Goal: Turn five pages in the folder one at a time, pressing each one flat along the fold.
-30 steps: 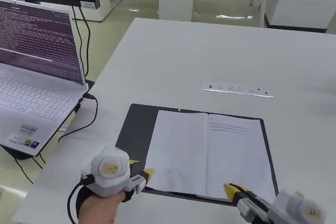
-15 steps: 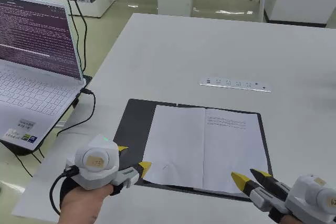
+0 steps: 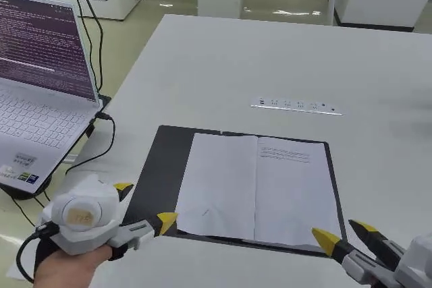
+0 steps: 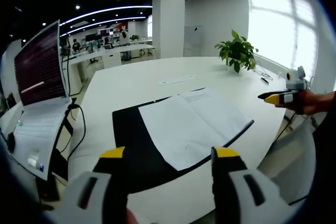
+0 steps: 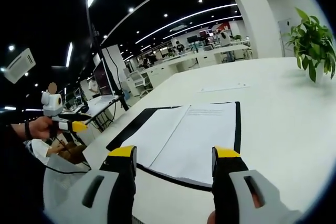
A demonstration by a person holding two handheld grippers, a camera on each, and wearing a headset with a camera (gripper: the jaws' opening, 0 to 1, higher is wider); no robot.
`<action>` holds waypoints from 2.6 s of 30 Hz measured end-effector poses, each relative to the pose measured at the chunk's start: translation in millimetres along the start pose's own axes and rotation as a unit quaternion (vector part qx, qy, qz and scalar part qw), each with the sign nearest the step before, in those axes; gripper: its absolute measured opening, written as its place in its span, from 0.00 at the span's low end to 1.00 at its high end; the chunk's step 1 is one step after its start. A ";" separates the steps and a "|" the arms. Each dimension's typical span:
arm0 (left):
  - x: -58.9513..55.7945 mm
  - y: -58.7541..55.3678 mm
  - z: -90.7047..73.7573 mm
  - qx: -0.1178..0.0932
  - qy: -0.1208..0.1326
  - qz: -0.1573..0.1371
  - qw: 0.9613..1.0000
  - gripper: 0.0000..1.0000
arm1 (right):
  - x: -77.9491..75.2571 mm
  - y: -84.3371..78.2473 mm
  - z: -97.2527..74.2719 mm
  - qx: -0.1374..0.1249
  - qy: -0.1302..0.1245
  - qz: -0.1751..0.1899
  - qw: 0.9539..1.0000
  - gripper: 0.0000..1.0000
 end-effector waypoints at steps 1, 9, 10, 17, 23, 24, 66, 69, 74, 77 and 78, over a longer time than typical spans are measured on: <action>1.0 0.4 -2.5 -0.003 0.002 -0.003 1.000 0.65 | 0.9 -0.1 -1.4 0.001 0.000 0.001 1.000 0.57; 4.2 -2.3 -12.2 -0.002 0.017 -0.011 1.000 0.69 | 10.7 -10.4 -6.1 0.015 0.005 0.009 1.000 0.60; 3.3 -2.4 -12.3 -0.002 0.016 -0.013 1.000 0.70 | 11.4 -12.2 -5.6 0.020 0.007 0.010 1.000 0.59; 1.1 -2.7 -11.1 -0.008 0.019 -0.024 0.999 0.71 | 16.5 -16.1 -2.6 0.029 0.018 0.010 0.999 0.61; -0.9 -4.4 -11.0 -0.007 0.021 -0.026 0.999 0.71 | 13.1 -12.7 -1.2 0.025 0.017 0.011 0.999 0.61; -1.2 -4.7 -11.5 -0.007 0.021 -0.027 0.999 0.71 | 12.4 -11.9 -1.4 0.023 0.017 0.011 1.000 0.61; -103.1 15.3 101.8 0.032 -0.133 0.041 0.990 0.69 | -6.7 -16.4 -17.6 0.030 0.016 0.033 0.999 0.60; -113.8 17.3 114.6 0.039 -0.149 0.048 0.987 0.68 | -8.6 -18.3 -20.1 0.031 0.012 0.037 0.999 0.61; -131.1 20.8 139.9 0.044 -0.171 0.060 0.983 0.68 | -11.9 -20.8 -22.6 0.036 0.010 0.032 0.999 0.61; -143.0 20.7 154.9 0.048 -0.183 0.065 0.980 0.68 | -14.1 -22.7 -24.0 0.037 0.009 0.034 0.999 0.62; -148.5 20.4 161.2 0.052 -0.191 0.068 0.978 0.68 | -14.6 -23.3 -24.1 0.037 0.009 0.036 0.999 0.62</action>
Point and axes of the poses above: the centre of the closed fingertips' face, and the gripper's own axes: z roughly forward along the fingers, x roughly to its left, y roughly out of its top, the point moved 10 cm from there along -z, roughly backward along the fingers, and after that the axes turned 2 degrees about -y, right-handed, at the moved point
